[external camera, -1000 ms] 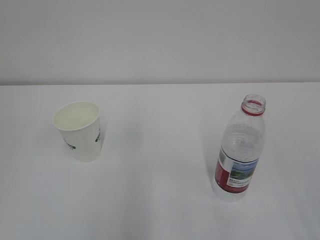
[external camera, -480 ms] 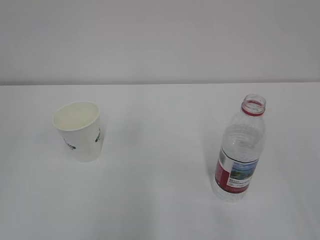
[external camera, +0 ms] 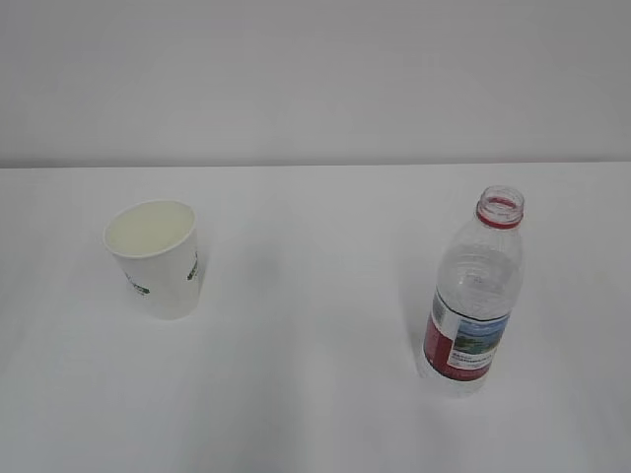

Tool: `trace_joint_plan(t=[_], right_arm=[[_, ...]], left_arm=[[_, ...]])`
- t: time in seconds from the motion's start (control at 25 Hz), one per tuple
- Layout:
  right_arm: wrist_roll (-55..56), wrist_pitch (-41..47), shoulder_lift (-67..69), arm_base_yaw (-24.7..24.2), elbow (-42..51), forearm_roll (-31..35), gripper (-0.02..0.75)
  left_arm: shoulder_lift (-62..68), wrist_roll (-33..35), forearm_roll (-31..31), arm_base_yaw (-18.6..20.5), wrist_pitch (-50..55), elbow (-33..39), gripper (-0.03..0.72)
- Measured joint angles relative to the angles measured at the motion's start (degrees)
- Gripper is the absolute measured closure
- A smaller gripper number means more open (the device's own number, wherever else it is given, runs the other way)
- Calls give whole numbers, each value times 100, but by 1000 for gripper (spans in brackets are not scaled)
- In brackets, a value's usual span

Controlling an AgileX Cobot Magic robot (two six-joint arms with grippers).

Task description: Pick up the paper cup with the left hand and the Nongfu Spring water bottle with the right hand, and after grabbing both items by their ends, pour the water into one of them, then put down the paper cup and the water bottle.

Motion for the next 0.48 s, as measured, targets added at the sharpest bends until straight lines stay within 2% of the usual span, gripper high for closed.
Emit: trace_joint_plan(t=[0.48], right_arm=[[-9,-1640,1804,0,35,-22,202]], left_arm=[[1327,0,230,0,-1253,0,109]])
